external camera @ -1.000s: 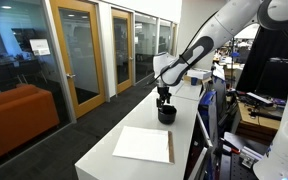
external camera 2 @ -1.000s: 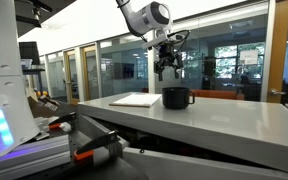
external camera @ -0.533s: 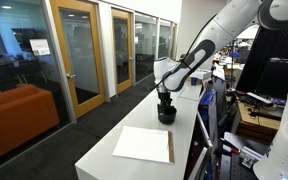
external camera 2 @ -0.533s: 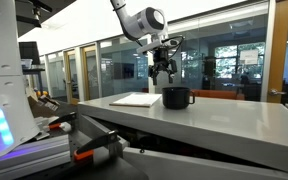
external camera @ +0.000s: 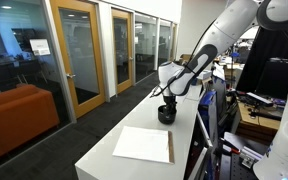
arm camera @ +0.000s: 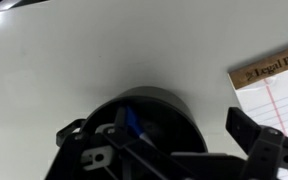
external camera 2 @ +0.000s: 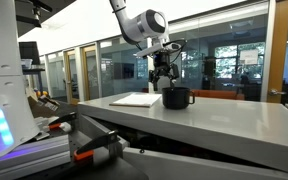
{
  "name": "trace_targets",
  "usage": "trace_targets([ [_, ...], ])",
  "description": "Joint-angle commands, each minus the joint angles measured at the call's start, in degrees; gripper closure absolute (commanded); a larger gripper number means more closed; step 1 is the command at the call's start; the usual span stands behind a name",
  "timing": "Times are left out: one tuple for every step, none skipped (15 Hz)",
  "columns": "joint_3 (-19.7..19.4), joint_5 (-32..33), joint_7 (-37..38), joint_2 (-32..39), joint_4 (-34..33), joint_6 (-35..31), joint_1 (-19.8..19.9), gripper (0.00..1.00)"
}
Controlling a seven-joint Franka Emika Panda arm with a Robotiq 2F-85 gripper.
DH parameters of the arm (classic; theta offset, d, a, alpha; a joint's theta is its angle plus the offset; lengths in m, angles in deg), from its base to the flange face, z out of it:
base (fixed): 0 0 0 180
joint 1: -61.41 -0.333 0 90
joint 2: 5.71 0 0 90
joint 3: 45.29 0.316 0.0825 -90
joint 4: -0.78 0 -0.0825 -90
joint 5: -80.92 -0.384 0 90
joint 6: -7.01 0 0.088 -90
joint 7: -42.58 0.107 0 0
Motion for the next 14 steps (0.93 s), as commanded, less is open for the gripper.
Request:
trace_targets([
  [-0.15, 2.43, -1.01, -0.35, 1.87, -2.84, 0.28, 0.0],
  [-0.12, 2.79, -1.41, -0.48, 2.28, -3.15, 0.33, 0.0],
  [-0.13, 3.16, -1.59, -0.56, 2.63, -3.54, 0.34, 0.0],
  [-0.09, 3.49, -1.97, -0.68, 2.94, -3.94, 0.36, 0.0],
  [-0.01, 3.63, -2.3, -0.58, 2.91, -4.04, 0.36, 0.0],
  [-0.01, 3.91, -2.53, -0.59, 3.02, -4.22, 0.35, 0.0],
  [0.04, 4.05, -2.9, -0.62, 3.11, -4.38, 0.4, 0.0],
  [0.07, 4.11, -3.28, -0.65, 3.2, -4.55, 0.44, 0.0],
  [0.13, 4.06, -3.87, -0.69, 3.29, -4.72, 0.5, 0.04],
  [0.13, 4.12, -4.3, -0.77, 3.43, -4.98, 0.51, 0.05],
  [0.17, 4.09, -4.82, -0.82, 3.52, -5.23, 0.54, 0.2],
  [0.16, 4.1, -5.11, -0.86, 3.59, -5.54, 0.53, 0.31],
  [0.17, 4.13, -5.56, -0.92, 3.65, -5.74, 0.55, 0.39],
  [0.2, 4.18, -6.04, -1.09, 3.8, -5.98, 0.56, 0.45],
])
